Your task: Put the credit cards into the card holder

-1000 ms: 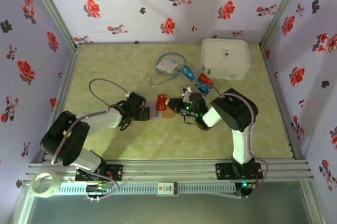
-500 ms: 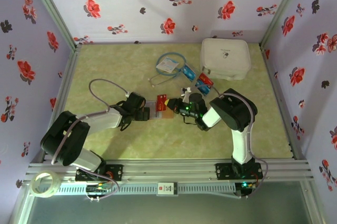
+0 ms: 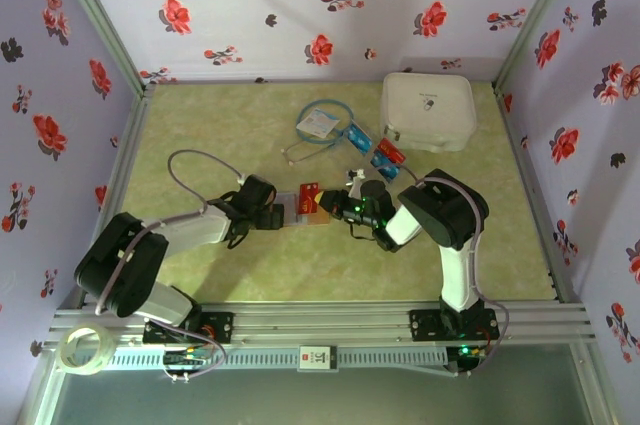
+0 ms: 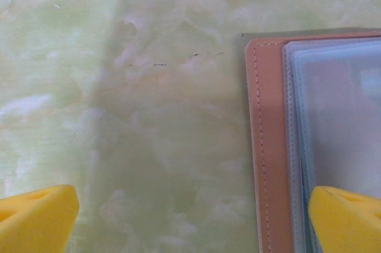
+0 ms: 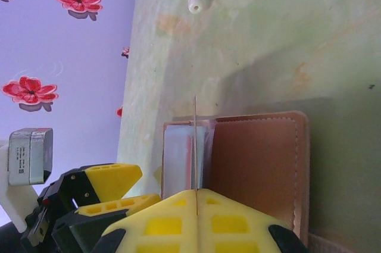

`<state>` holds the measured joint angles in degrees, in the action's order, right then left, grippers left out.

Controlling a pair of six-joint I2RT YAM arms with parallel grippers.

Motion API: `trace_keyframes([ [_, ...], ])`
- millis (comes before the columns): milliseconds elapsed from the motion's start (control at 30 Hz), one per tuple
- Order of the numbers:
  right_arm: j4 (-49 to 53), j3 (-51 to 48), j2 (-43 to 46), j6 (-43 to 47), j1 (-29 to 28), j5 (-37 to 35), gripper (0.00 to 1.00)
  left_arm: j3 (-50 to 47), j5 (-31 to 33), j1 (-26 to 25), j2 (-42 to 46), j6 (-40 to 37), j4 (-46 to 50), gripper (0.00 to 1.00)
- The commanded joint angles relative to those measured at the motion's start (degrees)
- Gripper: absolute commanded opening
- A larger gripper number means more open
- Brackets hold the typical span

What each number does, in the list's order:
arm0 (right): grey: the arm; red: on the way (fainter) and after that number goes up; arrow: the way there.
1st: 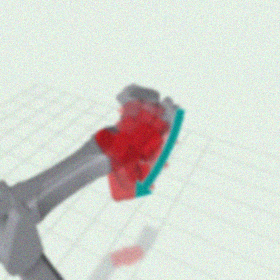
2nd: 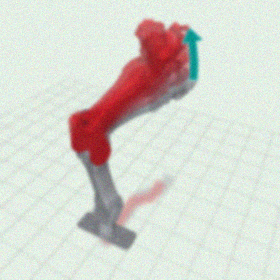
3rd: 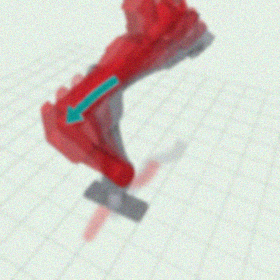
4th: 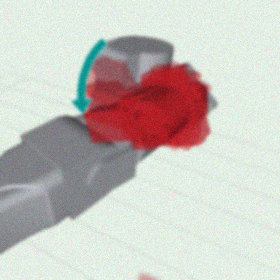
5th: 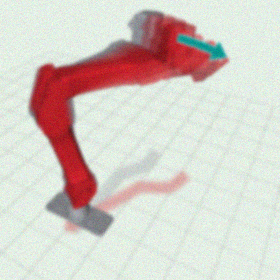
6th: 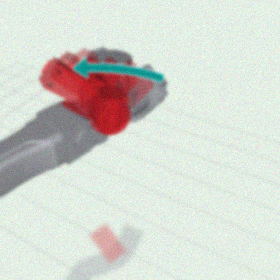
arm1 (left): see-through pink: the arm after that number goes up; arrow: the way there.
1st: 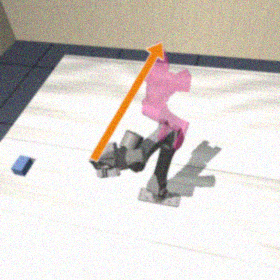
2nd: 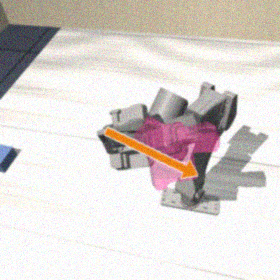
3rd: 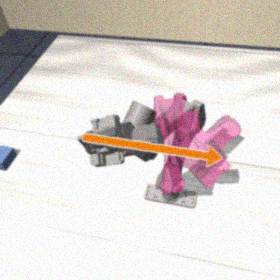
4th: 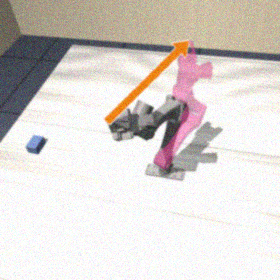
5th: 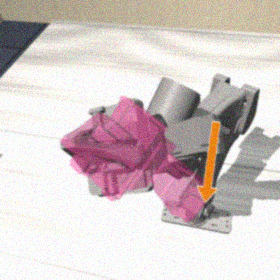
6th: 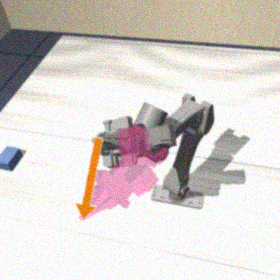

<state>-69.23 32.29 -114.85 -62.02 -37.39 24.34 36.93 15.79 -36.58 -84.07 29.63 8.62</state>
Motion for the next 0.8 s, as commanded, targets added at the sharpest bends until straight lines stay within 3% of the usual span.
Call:
trace_keyframes([
  [0, -3.7, -0.1, 0.7, -0.8, 0.2, -0.2, 0.00, 0.3, -0.3, 0.4, 1.7, -0.2, 2.5, 1.00],
  [767, -6.1, 0.8, -2.8, -1.0, 0.1, 0.4, 0.00, -0.3, 0.0, 0.5, -1.0, -0.2, 1.6, 1.00],
])
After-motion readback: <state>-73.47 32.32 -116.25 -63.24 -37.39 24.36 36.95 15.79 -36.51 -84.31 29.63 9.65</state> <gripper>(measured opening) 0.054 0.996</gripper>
